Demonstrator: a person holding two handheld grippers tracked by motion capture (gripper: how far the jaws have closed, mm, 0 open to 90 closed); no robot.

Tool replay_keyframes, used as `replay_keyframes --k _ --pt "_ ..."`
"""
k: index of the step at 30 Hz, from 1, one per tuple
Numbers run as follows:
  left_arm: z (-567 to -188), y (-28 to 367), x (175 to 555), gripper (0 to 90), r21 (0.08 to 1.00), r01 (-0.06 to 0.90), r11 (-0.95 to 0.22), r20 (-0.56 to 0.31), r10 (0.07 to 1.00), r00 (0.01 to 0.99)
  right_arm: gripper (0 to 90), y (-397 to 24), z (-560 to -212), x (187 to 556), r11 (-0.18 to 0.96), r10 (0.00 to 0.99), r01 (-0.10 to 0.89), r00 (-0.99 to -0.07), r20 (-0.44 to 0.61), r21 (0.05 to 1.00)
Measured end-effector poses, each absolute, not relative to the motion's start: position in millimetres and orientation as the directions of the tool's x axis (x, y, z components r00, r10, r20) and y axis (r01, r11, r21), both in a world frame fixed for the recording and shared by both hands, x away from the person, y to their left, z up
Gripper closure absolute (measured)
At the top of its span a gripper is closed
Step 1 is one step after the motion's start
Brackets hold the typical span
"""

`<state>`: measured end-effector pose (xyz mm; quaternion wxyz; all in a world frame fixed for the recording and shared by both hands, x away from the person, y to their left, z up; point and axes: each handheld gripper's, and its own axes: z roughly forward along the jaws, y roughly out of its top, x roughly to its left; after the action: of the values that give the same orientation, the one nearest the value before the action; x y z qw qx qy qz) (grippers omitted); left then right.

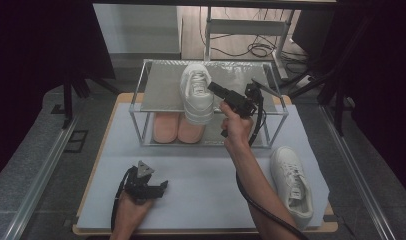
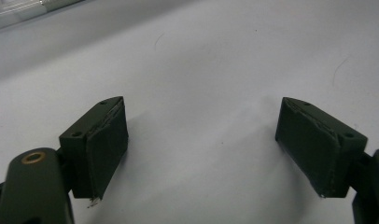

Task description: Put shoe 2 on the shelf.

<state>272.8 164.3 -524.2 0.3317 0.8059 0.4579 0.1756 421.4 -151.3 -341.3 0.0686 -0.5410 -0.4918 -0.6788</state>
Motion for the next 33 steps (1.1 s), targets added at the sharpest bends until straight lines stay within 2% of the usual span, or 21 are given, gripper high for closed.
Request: replay_keyframes --k 8,21,33 --pt "-524.3 163.8 272.5 17.1 0.698 0.621 -0.358 -0.021 0.856 0.516 54.7 -162.6 -340.8 410.3 -0.431 0.446 0.635 -0.467 0.763 0.641" --pt "-524.3 164.0 272.7 17.1 0.698 0.619 -0.360 -0.020 0.855 0.519 58.4 -186.1 -340.0 385.4 -0.415 0.407 0.598 -0.553 0.727 0.686" --pt "-524.2 163.9 272.7 17.2 0.698 0.619 -0.360 -0.020 0.854 0.519 71.6 -192.7 -353.9 364.2 -0.388 0.353 0.628 -0.576 0.738 0.675"
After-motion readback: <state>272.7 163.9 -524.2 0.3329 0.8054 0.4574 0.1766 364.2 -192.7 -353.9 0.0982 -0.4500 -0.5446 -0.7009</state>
